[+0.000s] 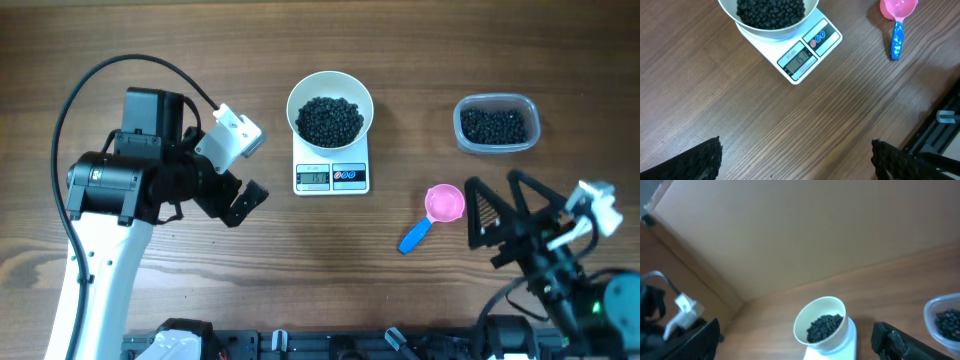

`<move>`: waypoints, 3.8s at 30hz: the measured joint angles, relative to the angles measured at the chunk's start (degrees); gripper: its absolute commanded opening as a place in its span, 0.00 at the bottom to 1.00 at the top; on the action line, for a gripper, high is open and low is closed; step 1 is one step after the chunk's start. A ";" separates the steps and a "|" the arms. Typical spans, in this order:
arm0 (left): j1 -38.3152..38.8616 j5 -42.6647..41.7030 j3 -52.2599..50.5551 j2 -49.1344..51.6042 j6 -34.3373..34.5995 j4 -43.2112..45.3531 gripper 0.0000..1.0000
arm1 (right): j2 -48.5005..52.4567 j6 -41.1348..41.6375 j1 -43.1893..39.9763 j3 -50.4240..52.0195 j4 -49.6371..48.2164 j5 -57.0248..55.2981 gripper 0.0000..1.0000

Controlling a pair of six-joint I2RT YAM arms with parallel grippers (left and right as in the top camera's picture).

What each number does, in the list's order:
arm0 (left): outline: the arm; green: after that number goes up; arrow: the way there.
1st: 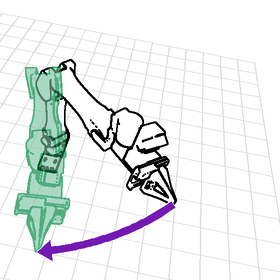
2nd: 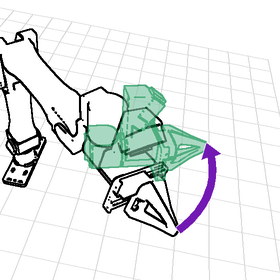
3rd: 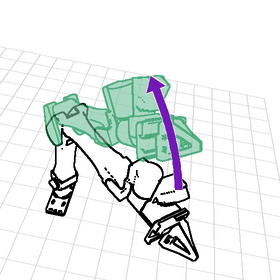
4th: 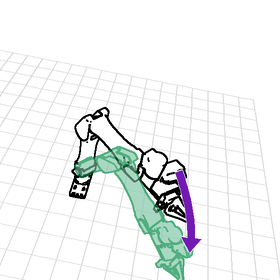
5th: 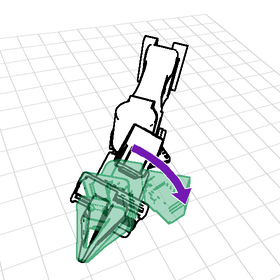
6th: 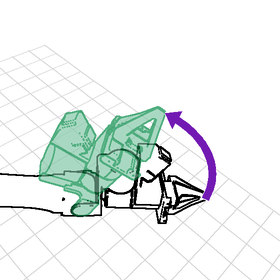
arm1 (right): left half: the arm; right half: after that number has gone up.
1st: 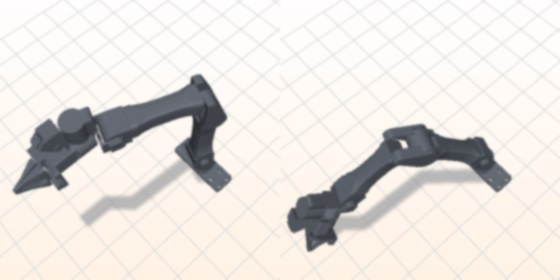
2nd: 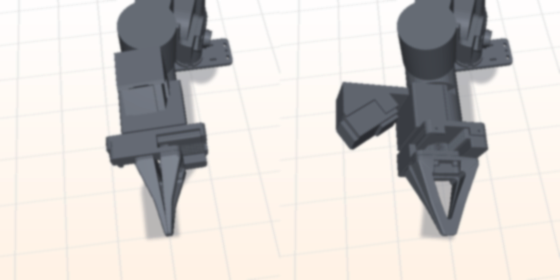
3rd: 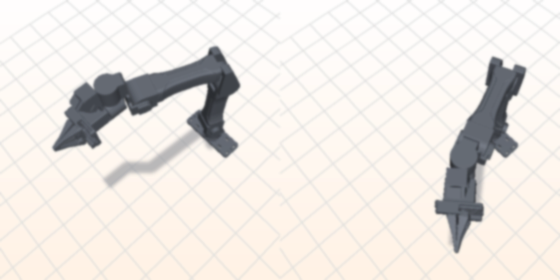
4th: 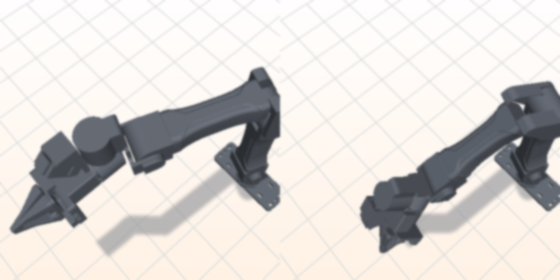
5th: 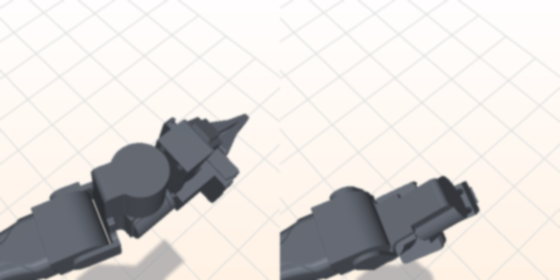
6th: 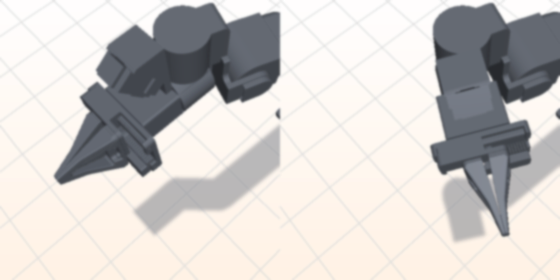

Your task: Scoop item into bowl and weigh 150g on scale

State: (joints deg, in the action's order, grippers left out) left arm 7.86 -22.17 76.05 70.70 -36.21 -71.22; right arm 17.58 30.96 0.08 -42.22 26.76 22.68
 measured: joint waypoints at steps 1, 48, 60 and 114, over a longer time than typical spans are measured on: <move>0.00 0.00 0.00 0.00 0.00 0.02 1.00 | -1.90 -1.11 1.14 2.05 -0.50 -2.03 1.00; 0.00 0.00 0.00 -0.04 -0.02 0.11 1.00 | -16.48 -31.34 4.76 41.77 -26.80 -17.20 1.00; 0.00 1.92 -12.74 -30.18 16.87 10.21 1.00 | -16.81 -31.56 4.76 41.77 -26.80 -17.22 1.00; -1.25 19.15 -75.21 -69.92 46.86 66.97 1.00 | -16.81 -31.76 4.76 41.77 -26.80 -17.40 1.00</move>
State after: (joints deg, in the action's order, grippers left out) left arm 6.61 -3.03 0.84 0.78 10.66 -4.25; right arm 0.78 -0.80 4.84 -0.45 -0.03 5.28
